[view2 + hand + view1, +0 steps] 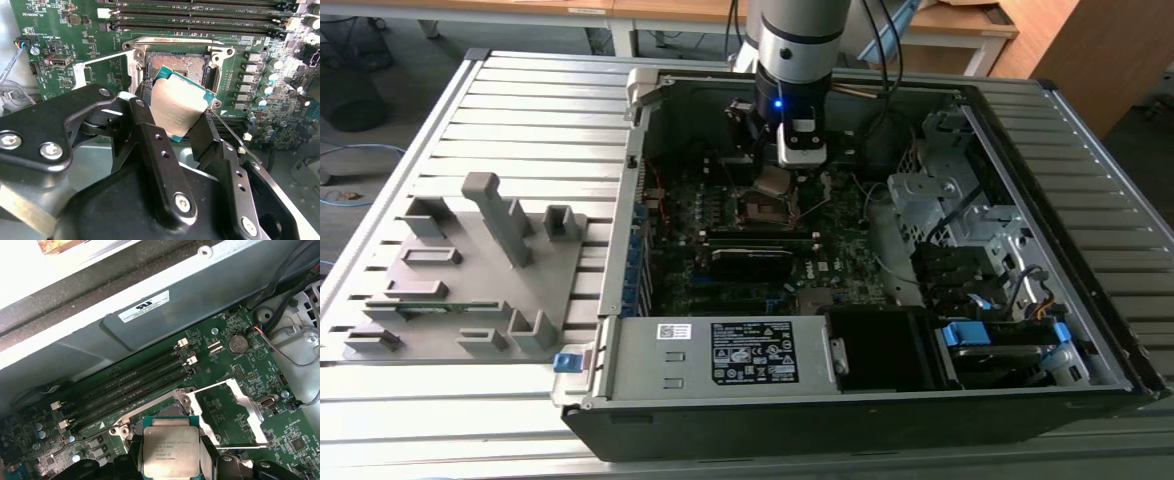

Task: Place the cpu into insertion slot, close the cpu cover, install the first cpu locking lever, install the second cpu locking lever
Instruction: 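Place the cpu into insertion slot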

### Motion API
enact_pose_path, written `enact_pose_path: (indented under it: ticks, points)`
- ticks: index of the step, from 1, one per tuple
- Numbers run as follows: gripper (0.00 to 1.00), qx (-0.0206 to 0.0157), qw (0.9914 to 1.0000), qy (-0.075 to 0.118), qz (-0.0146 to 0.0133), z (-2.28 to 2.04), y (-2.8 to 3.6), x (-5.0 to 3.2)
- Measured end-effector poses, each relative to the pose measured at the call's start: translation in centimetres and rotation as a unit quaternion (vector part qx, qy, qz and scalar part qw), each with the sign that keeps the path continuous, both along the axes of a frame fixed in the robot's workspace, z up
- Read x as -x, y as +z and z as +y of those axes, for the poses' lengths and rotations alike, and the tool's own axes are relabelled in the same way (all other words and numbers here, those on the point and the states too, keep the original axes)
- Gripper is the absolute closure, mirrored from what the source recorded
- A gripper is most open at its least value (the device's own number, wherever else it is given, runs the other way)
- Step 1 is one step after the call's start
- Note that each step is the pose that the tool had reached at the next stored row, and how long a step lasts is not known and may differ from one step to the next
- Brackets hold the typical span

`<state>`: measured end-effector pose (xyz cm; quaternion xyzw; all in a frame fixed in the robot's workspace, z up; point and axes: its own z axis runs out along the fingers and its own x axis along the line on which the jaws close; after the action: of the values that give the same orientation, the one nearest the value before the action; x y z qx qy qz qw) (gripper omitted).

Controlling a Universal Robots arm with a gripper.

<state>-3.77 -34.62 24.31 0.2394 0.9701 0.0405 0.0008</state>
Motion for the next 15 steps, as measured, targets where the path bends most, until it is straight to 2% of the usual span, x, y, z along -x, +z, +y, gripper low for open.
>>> enact_pose_path:
  ticks: [5, 8, 12, 15]
  points:
    - [0.46, 0.0000, 1.00000, -0.001, 0.0000, 0.00, -0.01, 0.00]
    - [0.46, 0.0000, 0.99995, -0.010, 0.0000, 0.00, -0.05, 0.00]
    - [0.46, 0.0000, 0.99994, -0.011, 0.0000, 0.00, -0.05, 0.00]
    - [0.46, -0.0001, 0.99971, -0.024, 0.0000, 0.00, -0.10, 0.00]
